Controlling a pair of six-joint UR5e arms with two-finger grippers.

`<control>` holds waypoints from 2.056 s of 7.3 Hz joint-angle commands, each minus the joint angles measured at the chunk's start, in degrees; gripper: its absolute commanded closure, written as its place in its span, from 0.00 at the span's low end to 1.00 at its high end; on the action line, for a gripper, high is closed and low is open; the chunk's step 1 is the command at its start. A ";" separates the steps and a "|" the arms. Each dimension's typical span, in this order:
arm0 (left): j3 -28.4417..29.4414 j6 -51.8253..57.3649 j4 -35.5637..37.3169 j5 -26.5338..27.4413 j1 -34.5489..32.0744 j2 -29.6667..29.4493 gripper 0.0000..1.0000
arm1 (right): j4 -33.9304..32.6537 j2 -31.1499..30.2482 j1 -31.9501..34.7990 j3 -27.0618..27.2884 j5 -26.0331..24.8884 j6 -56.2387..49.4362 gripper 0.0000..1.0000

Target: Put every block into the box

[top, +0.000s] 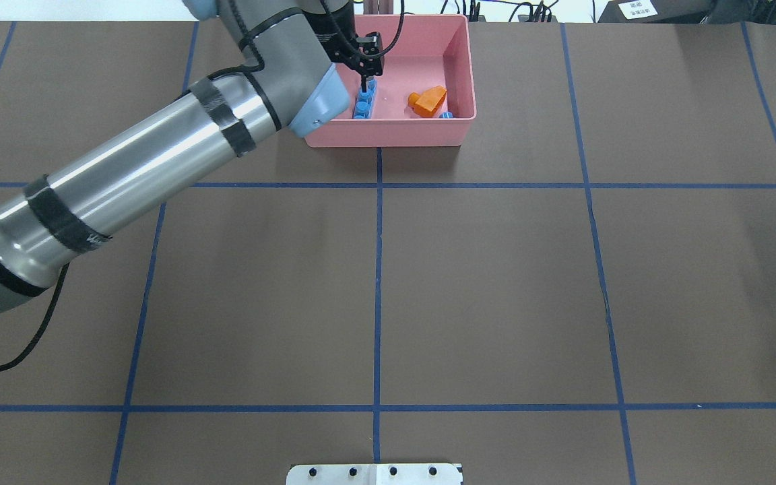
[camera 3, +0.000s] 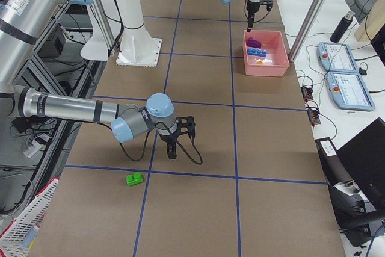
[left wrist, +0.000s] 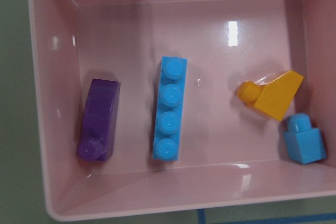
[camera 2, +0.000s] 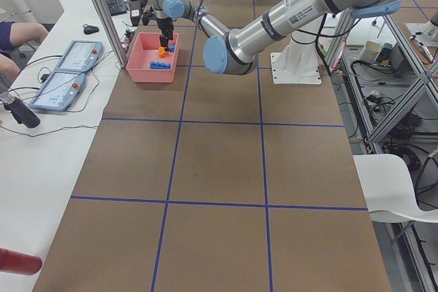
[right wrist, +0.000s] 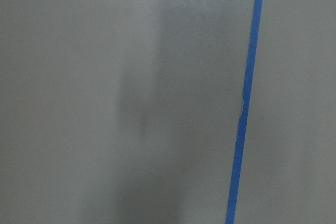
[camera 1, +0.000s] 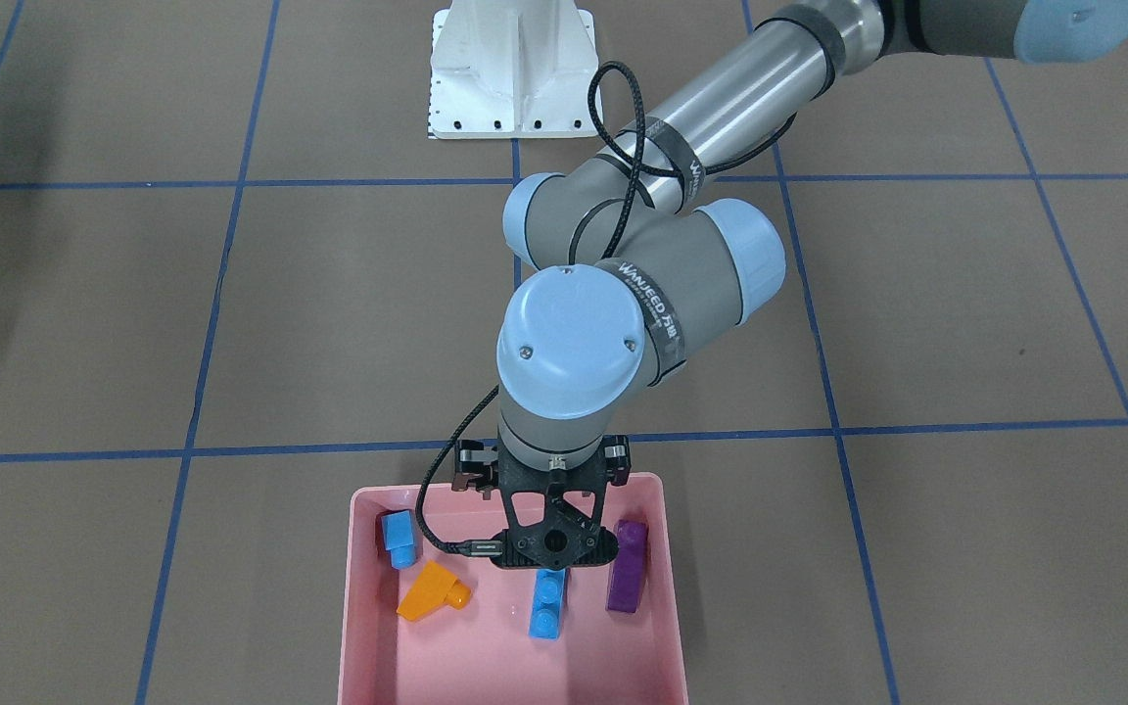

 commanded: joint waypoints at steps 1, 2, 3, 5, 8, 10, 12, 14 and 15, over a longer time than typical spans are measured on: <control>-17.77 11.55 3.89 0.04 -3.23 16.18 0.00 | 7.74 -4.04 -2.44 -1.87 -0.19 2.17 0.01; -21.50 15.96 3.89 -0.05 -5.42 21.05 0.00 | 8.98 -4.66 -4.72 -3.62 -0.63 2.08 0.00; -23.19 19.83 3.72 -0.13 -6.84 24.67 0.00 | 9.00 -6.06 -6.39 -4.25 -2.29 1.73 0.00; -24.52 29.94 3.54 -0.22 -10.17 29.08 0.00 | 9.52 -8.61 -13.59 -5.04 -4.75 1.38 0.00; -24.61 30.59 3.54 -0.14 -10.46 29.45 0.00 | 15.72 -9.59 -15.46 -12.66 -4.76 -1.60 0.01; -24.88 30.59 3.54 -0.14 -10.46 29.54 0.00 | 16.11 -7.06 -16.25 -14.96 -4.24 -1.44 0.01; -24.88 30.59 3.54 -0.22 -10.46 29.54 0.00 | 16.11 -5.54 -19.31 -16.82 -4.15 -1.17 0.01; -24.88 30.51 3.45 -0.22 -10.37 29.62 0.00 | 15.94 -5.54 -21.17 -17.52 -4.15 -1.00 0.34; -24.88 30.51 3.45 -0.22 -10.37 29.62 0.00 | 15.85 -5.63 -21.78 -17.53 -4.15 -1.00 0.69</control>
